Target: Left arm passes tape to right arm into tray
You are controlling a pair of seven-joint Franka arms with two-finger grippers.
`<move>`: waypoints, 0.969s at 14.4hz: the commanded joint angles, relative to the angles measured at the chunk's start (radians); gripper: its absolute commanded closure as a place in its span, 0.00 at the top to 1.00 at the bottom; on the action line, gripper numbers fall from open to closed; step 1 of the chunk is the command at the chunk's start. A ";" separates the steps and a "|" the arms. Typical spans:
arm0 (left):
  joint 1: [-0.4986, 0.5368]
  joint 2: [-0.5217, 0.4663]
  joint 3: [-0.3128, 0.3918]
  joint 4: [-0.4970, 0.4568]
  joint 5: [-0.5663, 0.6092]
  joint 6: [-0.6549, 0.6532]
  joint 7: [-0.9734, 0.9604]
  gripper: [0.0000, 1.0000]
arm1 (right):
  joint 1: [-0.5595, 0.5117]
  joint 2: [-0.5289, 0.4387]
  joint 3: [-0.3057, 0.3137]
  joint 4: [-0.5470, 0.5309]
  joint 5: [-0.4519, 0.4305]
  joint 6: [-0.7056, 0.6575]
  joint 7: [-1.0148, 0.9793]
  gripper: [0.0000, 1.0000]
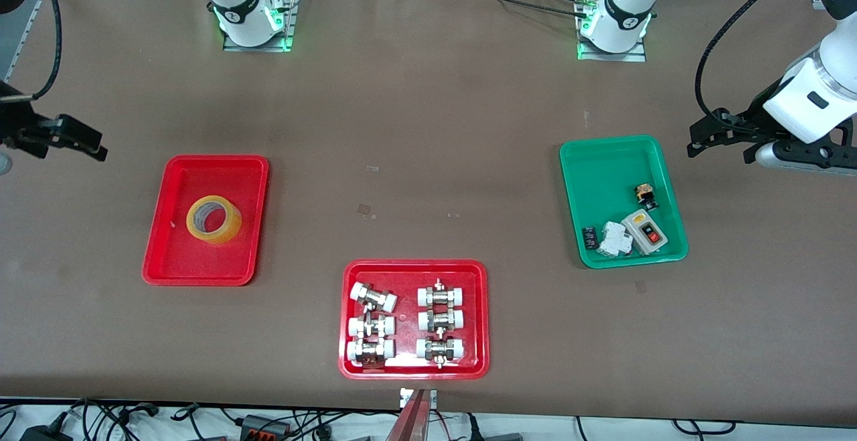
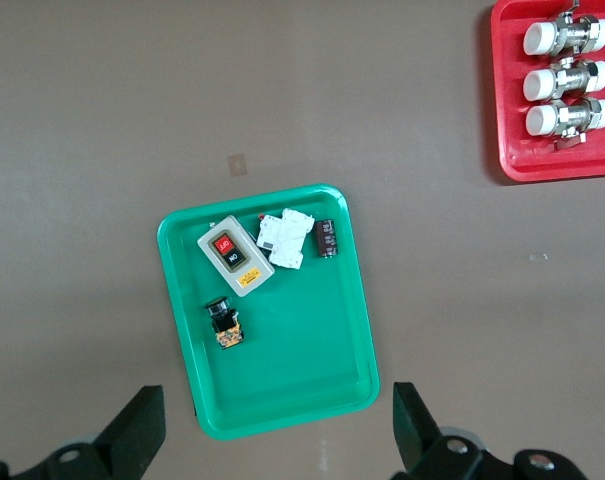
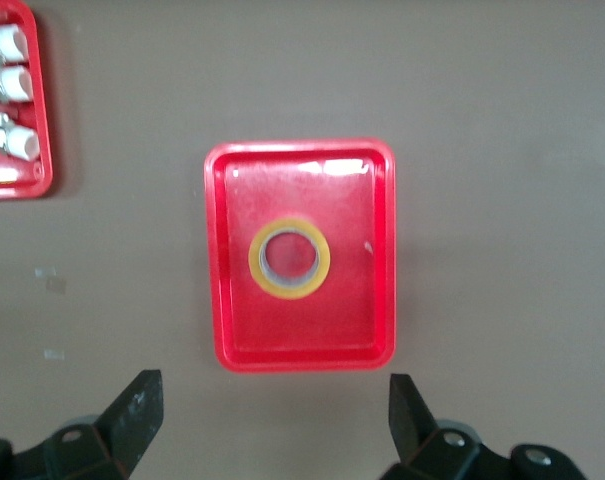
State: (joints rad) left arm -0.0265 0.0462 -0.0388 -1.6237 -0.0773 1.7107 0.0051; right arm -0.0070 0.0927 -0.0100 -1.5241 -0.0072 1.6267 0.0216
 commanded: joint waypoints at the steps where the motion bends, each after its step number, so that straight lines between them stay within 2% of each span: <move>1: 0.002 -0.011 0.001 -0.001 -0.010 -0.017 0.021 1.00 | -0.002 -0.079 0.002 -0.126 -0.010 0.048 -0.035 1.00; 3: 0.002 -0.016 0.005 -0.001 0.002 -0.069 0.021 1.00 | -0.010 -0.074 -0.001 -0.128 -0.008 0.067 -0.075 1.00; 14: 0.008 -0.017 0.010 0.002 -0.004 -0.071 0.026 1.00 | 0.004 -0.070 0.011 -0.123 0.004 0.084 -0.075 1.00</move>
State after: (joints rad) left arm -0.0236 0.0448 -0.0286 -1.6233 -0.0773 1.6515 0.0075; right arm -0.0083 0.0417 -0.0078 -1.6265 -0.0062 1.6976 -0.0428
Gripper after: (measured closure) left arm 0.000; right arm 0.000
